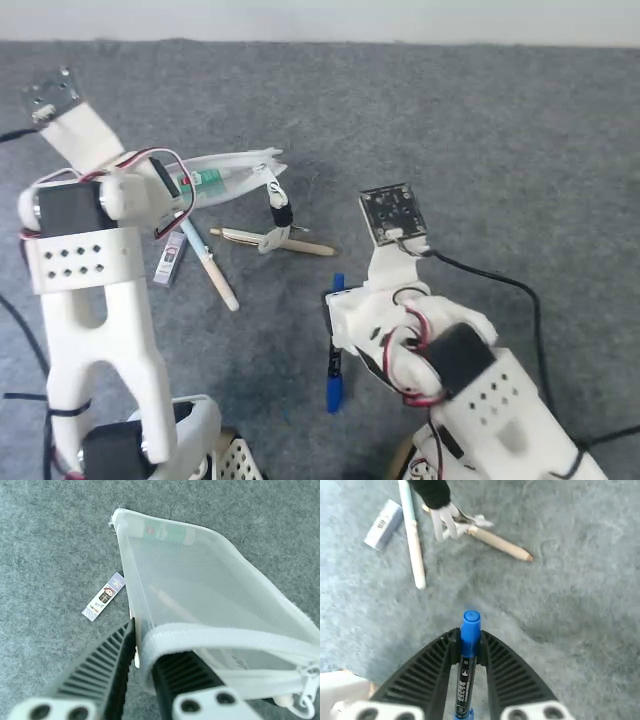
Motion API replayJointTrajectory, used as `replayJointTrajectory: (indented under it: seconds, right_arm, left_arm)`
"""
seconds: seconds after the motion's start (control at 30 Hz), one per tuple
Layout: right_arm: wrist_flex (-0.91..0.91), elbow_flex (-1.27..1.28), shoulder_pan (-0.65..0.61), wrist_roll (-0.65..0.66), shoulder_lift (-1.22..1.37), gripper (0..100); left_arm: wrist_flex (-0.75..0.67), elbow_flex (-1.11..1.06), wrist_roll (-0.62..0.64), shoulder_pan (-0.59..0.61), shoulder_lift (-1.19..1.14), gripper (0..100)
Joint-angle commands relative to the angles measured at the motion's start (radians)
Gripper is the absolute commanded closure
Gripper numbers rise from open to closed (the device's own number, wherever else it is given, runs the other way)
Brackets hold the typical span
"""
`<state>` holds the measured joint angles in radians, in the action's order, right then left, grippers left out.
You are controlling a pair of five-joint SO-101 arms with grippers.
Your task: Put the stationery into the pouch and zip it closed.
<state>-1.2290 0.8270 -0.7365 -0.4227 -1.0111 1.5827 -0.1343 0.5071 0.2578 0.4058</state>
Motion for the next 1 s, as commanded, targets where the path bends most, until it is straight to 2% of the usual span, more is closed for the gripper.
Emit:
replayJointTrajectory:
  seconds: [0.0,0.3,0.4,0.57,0.97]
  right_arm:
    - [-0.022,-0.003,-0.001,0.015,-0.073,99.3]
    - [-0.013,-0.048,-0.005,0.009,-0.317,99.3]
    - [0.016,-0.044,-0.047,0.009,-0.377,99.3]
    - [0.039,-0.046,-0.124,0.008,-0.406,99.3]
    - [0.243,-0.044,-0.127,0.015,-0.404,99.3]
  left_arm:
    - [-0.02,0.004,0.008,0.006,0.006,99]
    - [-0.021,0.005,0.008,0.006,0.006,99]
    - [-0.021,0.005,0.008,0.006,0.006,99]
    - [-0.021,0.005,0.008,0.006,0.006,99]
    - [-0.021,0.005,0.008,0.006,0.006,99]
